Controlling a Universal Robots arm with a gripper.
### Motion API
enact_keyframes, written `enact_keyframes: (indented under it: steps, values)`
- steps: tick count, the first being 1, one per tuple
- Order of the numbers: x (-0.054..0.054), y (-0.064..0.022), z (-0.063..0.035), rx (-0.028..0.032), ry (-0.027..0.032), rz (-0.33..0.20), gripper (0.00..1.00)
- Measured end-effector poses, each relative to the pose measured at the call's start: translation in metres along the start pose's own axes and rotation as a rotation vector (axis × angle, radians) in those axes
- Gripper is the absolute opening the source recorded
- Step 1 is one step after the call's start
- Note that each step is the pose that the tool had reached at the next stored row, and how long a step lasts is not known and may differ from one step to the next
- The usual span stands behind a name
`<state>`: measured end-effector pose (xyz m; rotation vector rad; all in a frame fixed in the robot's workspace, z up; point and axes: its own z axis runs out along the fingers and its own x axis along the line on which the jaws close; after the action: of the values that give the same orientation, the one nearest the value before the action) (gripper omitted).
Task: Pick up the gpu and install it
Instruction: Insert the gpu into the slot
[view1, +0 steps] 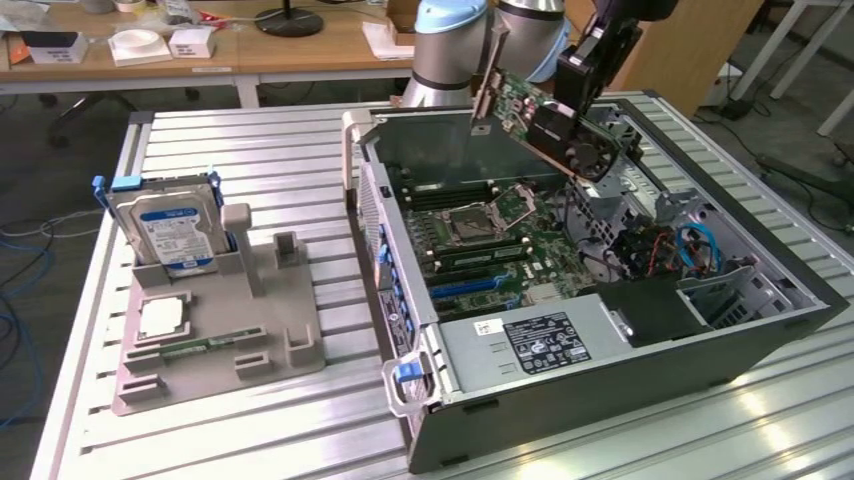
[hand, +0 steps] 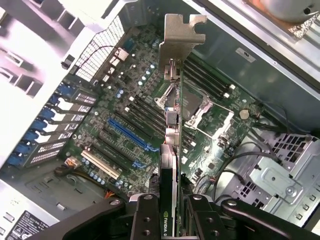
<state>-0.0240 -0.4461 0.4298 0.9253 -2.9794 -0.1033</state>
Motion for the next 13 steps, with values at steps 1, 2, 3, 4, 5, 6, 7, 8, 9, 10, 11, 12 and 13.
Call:
enact_keyframes:
  steps: [1, 2, 3, 4, 5, 6, 7, 8, 9, 10, 11, 12, 13]
  values:
    - [0.0, 0.0, 0.0, -0.0001, 0.0004, -0.008, 0.26]
    - [0.0, 0.0, 0.0, -0.0001, 0.001, -0.016, 0.26]
    - [0.0, 0.0, 0.0, -0.0002, 0.0014, -0.024, 0.26]
    - [0.0, 0.0, 0.0, -0.0003, 0.0021, -0.033, 0.26]
    - [0.0, -0.0001, 0.0, -0.0002, 0.0026, -0.04, 0.26]
    - [0.0001, -0.0001, 0.0, -0.0002, 0.0031, -0.047, 0.26]
    - [0.0001, -0.0001, -0.0001, -0.0001, 0.0036, -0.053, 0.26]
    - [0.0001, -0.0001, -0.0001, -0.0002, 0.0041, -0.06, 0.26]
    - [0.0001, -0.0002, 0.0, -0.0003, 0.0045, -0.068, 0.26]
    - [0.0002, -0.0002, 0.0, -0.0004, 0.0049, -0.074, 0.26]
    - [0.0002, -0.0002, 0.0, -0.0004, 0.0054, -0.081, 0.26]
    - [0.0002, -0.0002, 0.0001, -0.0005, 0.0058, -0.089, 0.26]
    - [0.0002, -0.0002, 0.0001, -0.0006, 0.0063, -0.097, 0.26]
